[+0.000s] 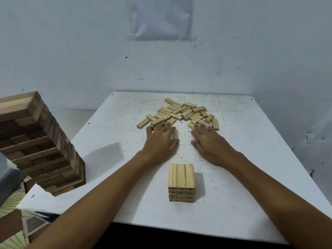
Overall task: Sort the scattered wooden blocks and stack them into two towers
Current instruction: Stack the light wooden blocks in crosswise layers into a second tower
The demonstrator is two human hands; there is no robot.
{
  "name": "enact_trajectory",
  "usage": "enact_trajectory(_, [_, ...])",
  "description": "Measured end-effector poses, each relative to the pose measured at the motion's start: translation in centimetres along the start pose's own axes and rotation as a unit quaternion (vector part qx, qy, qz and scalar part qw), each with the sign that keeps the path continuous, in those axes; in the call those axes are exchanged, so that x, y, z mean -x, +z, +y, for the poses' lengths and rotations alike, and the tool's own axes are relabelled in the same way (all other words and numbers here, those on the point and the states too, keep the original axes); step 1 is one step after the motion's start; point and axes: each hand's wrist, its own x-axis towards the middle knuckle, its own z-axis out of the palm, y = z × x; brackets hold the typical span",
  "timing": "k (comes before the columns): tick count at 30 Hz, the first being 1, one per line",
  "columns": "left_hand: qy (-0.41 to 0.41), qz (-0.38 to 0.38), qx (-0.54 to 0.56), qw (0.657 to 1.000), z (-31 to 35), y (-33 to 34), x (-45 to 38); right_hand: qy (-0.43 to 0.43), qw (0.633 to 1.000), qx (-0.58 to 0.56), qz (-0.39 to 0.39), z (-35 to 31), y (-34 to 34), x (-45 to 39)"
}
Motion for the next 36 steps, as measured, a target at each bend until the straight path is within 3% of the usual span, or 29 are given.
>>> enact_trajectory(8, [0.054,0.082,0.064,0.993,-0.3,-0.5,2.3,-0.034,0.998,-0.015,0.047,-2.6,-0.3,1.0])
enact_trajectory(11, [0.055,0.036,0.163,0.985,-0.3,-1.5,3.0,-0.032,0.984,-0.166,0.051,-3.6,-0.6,0.7])
enact_trajectory(13, [0.033,0.004,0.234,0.972,-0.3,-2.1,3.2,-0.013,0.951,-0.300,0.070,-4.0,-1.0,0.5])
enact_trajectory(15, [0.011,0.018,0.249,0.968,-0.4,-2.3,3.3,0.008,0.925,-0.367,0.096,-3.8,-1.5,0.3])
enact_trajectory(17, [-0.013,0.041,0.232,0.972,-0.5,-2.3,3.3,0.014,0.930,-0.356,0.094,-2.8,-2.1,0.2])
enact_trajectory(21, [-0.021,-0.001,0.219,0.976,-0.4,-2.2,2.2,0.025,0.963,-0.267,-0.030,-0.6,-2.8,0.3])
enact_trajectory(23, [-0.018,-0.007,0.219,0.975,-0.4,-2.2,1.6,0.023,0.971,-0.233,-0.050,-0.4,-2.7,0.3])
enact_trajectory(29, [-0.024,0.002,0.227,0.974,0.0,-1.9,0.5,0.013,0.971,-0.237,0.022,-0.5,-1.8,-0.1])
enact_trajectory(36, [-0.031,0.005,0.234,0.972,0.9,-1.6,0.5,-0.004,0.971,-0.239,0.024,-0.2,-1.4,-0.4])
